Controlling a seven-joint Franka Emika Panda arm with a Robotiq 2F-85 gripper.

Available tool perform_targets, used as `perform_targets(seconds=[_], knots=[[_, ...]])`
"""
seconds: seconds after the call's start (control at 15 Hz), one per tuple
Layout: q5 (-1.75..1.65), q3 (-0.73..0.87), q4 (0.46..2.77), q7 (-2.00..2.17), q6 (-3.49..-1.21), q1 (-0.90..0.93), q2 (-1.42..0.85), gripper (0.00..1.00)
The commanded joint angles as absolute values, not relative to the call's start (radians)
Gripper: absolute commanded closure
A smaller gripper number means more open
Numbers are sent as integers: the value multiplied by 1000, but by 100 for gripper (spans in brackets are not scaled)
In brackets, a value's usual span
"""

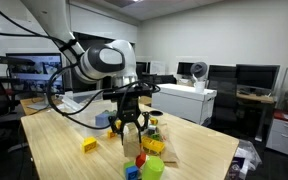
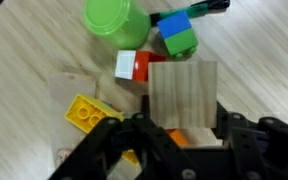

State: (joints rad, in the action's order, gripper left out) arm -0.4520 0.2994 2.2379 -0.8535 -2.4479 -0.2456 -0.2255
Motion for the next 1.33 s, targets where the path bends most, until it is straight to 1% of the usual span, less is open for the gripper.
perform_targets(seconds=[0.0,0.27,0.4,0.47,0.53,0.6,0.67,0.73,0.8,0.87,0.93,1.27], knots=[[-459,259,2206,-796,-2377,-221,-103,69],[-339,167,2194,-831,-2369,-167,49,69],[-267,124,2241,-868,-2372,-113,149,69],[-182,112,2329,-952,-2362,-51,241,47],[-154,117,2332,-990,-2360,-47,234,29],[-81,122,2349,-1053,-2345,-19,243,16],[-41,126,2354,-1073,-2329,-3,245,16],[0,127,2367,-1103,-2307,18,257,38],[10,130,2372,-1115,-2312,19,258,2],[18,130,2375,-1110,-2319,20,257,3],[13,130,2380,-1039,-2409,3,243,0],[-18,221,2288,-916,-2490,-101,130,0]])
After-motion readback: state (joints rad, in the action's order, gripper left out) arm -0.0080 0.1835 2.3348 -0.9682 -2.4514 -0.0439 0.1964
